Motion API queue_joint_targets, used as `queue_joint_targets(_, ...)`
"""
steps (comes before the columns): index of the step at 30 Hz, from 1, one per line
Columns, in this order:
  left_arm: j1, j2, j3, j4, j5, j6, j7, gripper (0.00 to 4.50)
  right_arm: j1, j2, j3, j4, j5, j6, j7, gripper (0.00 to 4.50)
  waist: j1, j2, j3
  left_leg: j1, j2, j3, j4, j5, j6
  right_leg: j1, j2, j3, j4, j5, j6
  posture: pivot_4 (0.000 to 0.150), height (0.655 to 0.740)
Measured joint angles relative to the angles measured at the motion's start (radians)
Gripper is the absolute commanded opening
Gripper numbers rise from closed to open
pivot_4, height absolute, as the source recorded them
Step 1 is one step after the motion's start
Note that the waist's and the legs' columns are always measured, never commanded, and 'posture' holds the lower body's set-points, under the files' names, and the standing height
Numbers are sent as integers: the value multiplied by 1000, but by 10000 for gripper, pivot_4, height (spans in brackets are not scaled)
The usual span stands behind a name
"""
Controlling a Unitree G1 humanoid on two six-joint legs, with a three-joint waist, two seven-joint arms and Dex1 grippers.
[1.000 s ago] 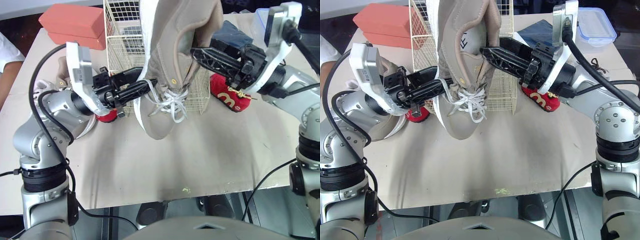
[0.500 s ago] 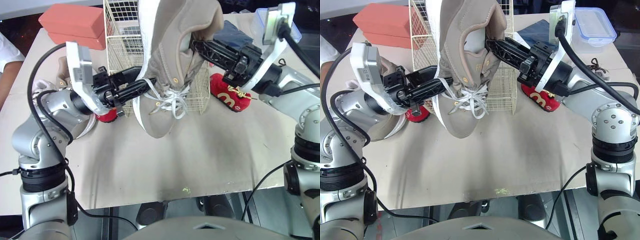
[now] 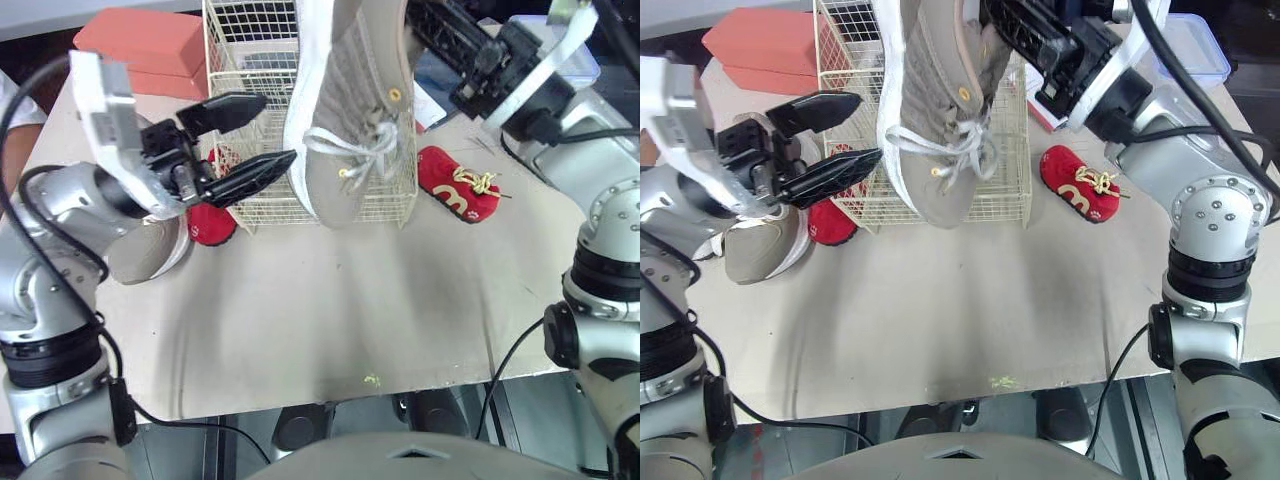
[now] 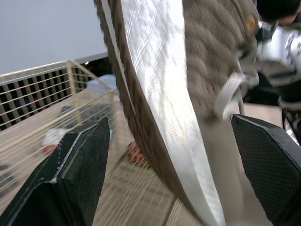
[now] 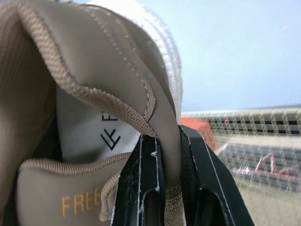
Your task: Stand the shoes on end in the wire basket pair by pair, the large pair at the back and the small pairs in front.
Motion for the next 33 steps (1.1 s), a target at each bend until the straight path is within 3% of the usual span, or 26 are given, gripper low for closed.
queue_joint_targets(11, 9, 42, 53, -11, 39, -31, 63, 44333, -320, 116, -61, 284, -365, -282, -95, 0, -4, 0, 0, 0, 0, 1, 0, 0, 0, -2, 2, 0, 3, 0, 0, 1500, 7400)
queue_joint_targets(19, 18, 102, 55, -13, 60, 36, 177, 44333, -345, 146, 9, 402, -661, -432, -34, 0, -29, 0, 0, 0, 0, 3, -1, 0, 0, -5, 1, 2, 7, 0, 0, 1500, 7400)
queue_joint_targets(33, 41, 86, 87, -46, -1, 55, 223, 44333, -360, 271, 117, 498, -926, -542, 40, 0, -48, 0, 0, 0, 0, 3, 0, 1, -1, -5, 0, 2, 8, 0, 0, 1500, 7400)
